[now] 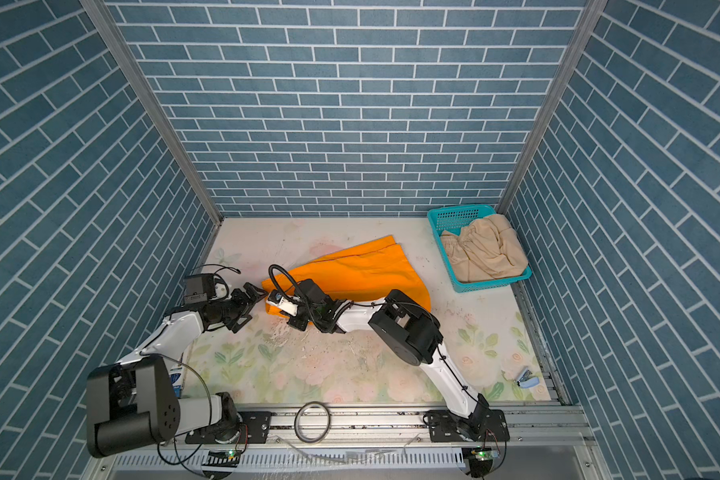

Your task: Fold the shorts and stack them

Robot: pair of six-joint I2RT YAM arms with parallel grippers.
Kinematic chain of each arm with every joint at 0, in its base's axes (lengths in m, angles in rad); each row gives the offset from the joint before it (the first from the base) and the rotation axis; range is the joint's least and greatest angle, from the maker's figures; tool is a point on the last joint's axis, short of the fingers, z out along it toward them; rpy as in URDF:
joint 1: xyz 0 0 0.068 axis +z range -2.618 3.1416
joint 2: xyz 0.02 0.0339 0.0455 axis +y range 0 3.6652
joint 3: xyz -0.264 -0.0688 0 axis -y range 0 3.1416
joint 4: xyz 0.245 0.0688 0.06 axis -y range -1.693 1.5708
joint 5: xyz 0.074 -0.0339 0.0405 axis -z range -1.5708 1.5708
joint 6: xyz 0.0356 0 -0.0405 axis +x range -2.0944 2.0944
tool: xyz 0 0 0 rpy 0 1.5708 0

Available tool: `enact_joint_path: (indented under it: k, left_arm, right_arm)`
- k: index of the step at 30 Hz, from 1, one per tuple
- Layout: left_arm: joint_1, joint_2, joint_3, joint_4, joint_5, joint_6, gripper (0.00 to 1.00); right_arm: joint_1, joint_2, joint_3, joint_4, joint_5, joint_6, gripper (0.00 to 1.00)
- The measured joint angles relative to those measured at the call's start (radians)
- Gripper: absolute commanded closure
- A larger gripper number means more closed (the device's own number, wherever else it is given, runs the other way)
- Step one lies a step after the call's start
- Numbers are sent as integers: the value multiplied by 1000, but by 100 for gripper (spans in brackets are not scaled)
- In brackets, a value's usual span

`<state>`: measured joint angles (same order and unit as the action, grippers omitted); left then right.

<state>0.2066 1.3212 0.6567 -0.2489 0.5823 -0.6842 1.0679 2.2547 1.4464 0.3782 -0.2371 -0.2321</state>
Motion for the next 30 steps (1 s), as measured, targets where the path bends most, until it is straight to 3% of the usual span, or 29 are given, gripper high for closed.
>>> enact_joint_path:
  k: [14,16,21,24,28,30]
  left_arm:
    - [-157,179,-27,286,-39,-87,2]
    - [-159,194,-26,314,-38,-90,14]
    - [-182,221,-9,330,-35,-82,60]
    - [-200,224,19,301,-43,-51,85]
    - [-210,224,71,218,-63,-5,92]
    - [-212,222,96,175,-69,20,96]
  right_arm:
    - [-4,-35,-9,27,-3,1,100]
    - [-6,-49,-16,26,-3,0,100]
    - [-6,-51,-33,17,-12,2,98]
    - [-6,-55,-44,15,-16,11,78]
    - [-16,-119,-94,21,-34,50,45]
    - [-26,-181,-136,26,-50,83,40]
